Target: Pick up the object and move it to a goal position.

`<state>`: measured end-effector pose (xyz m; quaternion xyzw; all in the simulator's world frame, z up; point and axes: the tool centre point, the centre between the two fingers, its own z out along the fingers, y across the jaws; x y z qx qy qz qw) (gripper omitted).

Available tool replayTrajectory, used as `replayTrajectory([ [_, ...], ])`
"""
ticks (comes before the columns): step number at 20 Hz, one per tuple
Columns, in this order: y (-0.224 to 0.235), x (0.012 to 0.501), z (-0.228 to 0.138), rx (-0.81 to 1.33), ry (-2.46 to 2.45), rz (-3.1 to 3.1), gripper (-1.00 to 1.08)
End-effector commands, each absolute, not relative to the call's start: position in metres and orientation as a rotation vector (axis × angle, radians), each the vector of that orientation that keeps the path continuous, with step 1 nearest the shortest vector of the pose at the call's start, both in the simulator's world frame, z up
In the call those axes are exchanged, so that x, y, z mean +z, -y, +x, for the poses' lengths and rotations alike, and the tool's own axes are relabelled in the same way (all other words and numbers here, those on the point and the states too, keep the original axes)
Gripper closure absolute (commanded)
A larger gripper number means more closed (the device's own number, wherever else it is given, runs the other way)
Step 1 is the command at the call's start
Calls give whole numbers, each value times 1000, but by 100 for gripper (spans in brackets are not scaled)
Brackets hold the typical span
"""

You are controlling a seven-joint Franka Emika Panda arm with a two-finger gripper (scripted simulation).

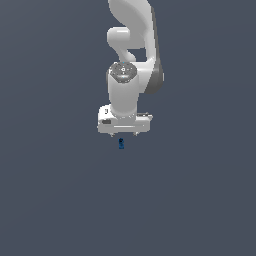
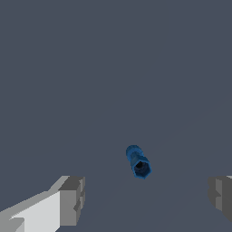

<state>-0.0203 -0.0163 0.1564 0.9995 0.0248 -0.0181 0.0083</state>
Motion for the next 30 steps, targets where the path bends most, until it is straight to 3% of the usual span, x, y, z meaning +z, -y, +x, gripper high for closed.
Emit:
replayTrajectory([
  [1, 18, 153, -21, -55, -115, 3123, -92],
  [30, 34, 95, -48, -2, -938, 2998, -92],
])
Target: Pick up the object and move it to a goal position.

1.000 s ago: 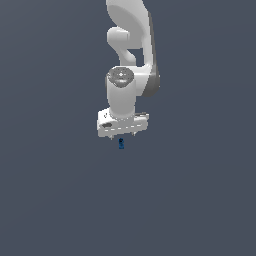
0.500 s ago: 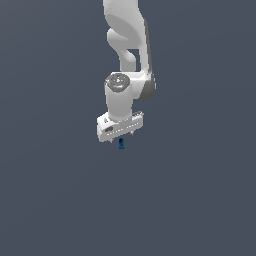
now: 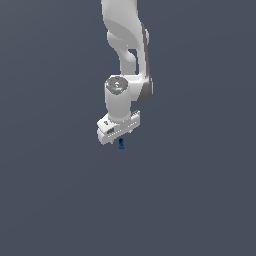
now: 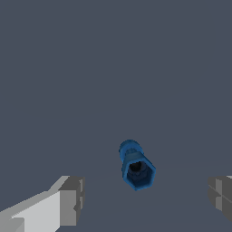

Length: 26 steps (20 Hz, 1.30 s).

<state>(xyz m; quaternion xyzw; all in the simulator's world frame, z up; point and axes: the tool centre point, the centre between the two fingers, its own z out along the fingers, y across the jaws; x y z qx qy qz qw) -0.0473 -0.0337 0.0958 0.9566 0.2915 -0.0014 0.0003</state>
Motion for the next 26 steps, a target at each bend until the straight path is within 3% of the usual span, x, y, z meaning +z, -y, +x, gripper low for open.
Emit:
replayTrajectory([
  [1, 34, 94, -48, -1, -947, 2995, -92],
  [24, 35, 43, -49, 0, -962, 2991, -92],
  [25, 35, 43, -49, 0, -962, 2991, 108],
  [26, 35, 43, -49, 0, -962, 2991, 108],
])
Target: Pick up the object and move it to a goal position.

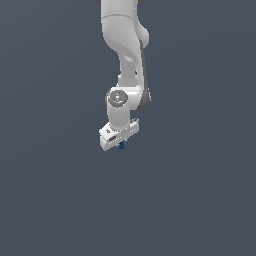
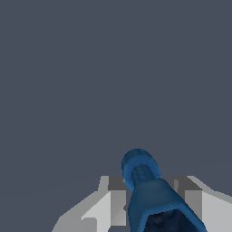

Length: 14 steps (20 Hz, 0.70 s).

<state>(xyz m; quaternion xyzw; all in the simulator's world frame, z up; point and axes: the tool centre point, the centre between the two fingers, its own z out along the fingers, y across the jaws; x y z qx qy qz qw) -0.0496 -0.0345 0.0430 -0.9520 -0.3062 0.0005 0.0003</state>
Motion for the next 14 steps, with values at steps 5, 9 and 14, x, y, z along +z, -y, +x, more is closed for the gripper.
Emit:
replayTrajectory([
  [5, 35, 43, -49, 0, 962, -2991, 108],
  [9, 35, 43, -49, 0, 962, -2991, 108],
  [14, 40, 50, -49, 0, 962, -2991, 108],
])
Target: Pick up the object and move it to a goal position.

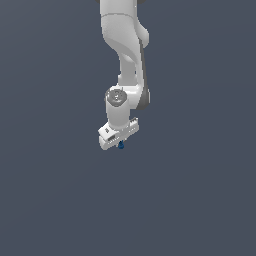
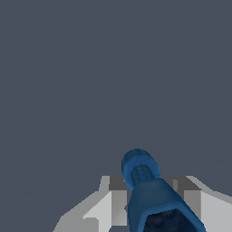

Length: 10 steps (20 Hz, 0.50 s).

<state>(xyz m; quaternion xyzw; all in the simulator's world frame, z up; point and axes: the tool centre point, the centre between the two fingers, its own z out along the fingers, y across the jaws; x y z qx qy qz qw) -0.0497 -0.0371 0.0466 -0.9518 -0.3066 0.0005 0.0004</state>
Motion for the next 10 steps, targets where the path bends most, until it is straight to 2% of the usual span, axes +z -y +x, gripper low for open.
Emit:
replayTrajectory([
  [1, 42, 53, -50, 0, 962, -2991, 108],
  [10, 80, 109, -52, -1, 963, -2990, 108],
])
